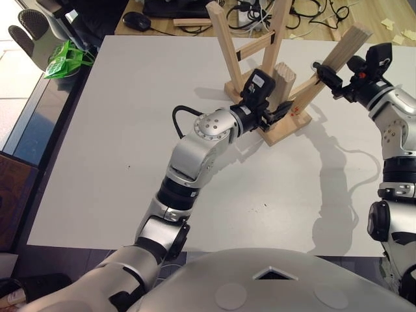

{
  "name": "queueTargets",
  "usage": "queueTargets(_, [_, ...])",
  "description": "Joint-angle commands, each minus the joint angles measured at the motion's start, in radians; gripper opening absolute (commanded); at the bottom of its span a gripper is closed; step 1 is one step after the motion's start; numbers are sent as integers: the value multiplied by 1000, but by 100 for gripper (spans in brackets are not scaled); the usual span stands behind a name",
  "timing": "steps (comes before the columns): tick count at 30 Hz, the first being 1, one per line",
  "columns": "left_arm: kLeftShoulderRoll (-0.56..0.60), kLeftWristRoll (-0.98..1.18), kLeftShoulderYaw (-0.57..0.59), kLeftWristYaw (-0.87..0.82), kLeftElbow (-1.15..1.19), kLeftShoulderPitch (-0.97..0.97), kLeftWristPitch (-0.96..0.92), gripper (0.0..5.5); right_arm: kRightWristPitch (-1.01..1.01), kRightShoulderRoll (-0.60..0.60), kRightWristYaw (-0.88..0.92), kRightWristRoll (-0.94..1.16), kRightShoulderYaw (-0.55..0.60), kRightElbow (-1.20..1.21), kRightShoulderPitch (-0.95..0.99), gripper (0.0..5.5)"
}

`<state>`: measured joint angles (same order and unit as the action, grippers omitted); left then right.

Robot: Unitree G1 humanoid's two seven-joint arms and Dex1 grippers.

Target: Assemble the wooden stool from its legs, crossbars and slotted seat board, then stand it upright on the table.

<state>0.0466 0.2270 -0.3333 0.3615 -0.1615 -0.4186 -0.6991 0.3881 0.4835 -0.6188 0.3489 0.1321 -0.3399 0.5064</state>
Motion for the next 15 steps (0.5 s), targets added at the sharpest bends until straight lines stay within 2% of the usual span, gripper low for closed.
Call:
queueTargets(1, [-21,-8,11,-3,6,9,64,345,-63,-19,37,20,66,37,13,514])
queueTargets(3, [-39,-13,33,-23,17,5,114,371,-104,-25,40,31,87,71,23,528])
queueTargets(12, [-85,-12,102,-59,49,-20,251,371,-293,-22,116,-61,68,195,111,528])
queueTargets(15, [-87,-11,117,-67,41,-8,287,375,-321,-16,89,-120,-7,263,121,481])
